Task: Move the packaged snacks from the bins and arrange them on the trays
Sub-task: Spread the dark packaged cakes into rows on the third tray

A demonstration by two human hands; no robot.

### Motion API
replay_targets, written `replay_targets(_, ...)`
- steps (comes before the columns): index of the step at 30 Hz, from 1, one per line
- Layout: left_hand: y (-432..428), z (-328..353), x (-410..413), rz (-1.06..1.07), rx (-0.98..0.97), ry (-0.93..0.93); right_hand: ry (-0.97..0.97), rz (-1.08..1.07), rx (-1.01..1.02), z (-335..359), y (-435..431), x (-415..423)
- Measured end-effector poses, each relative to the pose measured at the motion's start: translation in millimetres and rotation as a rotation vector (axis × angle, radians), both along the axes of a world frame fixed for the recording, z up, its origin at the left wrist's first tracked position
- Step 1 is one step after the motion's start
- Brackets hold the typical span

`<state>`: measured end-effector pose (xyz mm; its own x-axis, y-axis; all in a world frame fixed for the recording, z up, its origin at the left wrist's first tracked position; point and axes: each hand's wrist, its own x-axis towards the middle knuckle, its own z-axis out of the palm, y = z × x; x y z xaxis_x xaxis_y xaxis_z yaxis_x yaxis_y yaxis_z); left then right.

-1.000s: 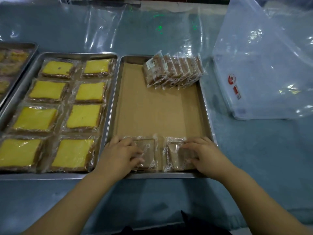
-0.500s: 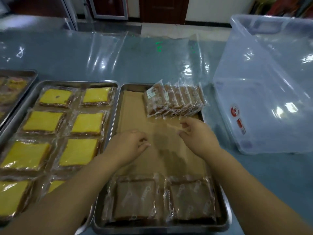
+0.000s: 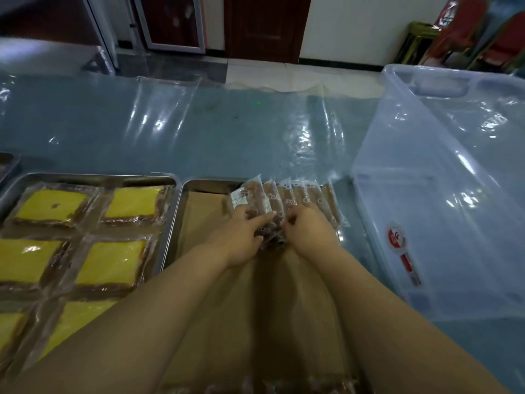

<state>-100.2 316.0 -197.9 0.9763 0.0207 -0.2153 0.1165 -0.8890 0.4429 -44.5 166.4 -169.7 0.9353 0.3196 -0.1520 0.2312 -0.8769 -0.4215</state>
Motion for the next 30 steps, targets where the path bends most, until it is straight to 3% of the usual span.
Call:
replay_targets(9, -2, 4, -18, 0.156, -0.086, -0.182, 0.02, -0.068, 0.113, -5, -4, -7)
replay_targets(12, -2, 4, -40, 0.21, -0.126, -0.277, 0.054, -0.116, 0.283, -6, -11, -22)
replay_targets(15, -2, 4, -72, 0.319, -0.31, -0.338, 0.055, -0.175, 0.434, -11, -20, -41)
replay_targets(22, 12, 12, -124, 0.606, -0.861, -0.325, 0.009, -0.265, 0.657, -16, -58, -79)
replay_targets(25, 18, 16, -138, 0.651, -0.852, -0.339, -0.048, -0.232, 0.71, -13, -78, -92)
replay_targets(30, 19, 8, -150, 0.729, -0.831, -0.142, -0.201, -0.134, 0.731, -6, -99, -112)
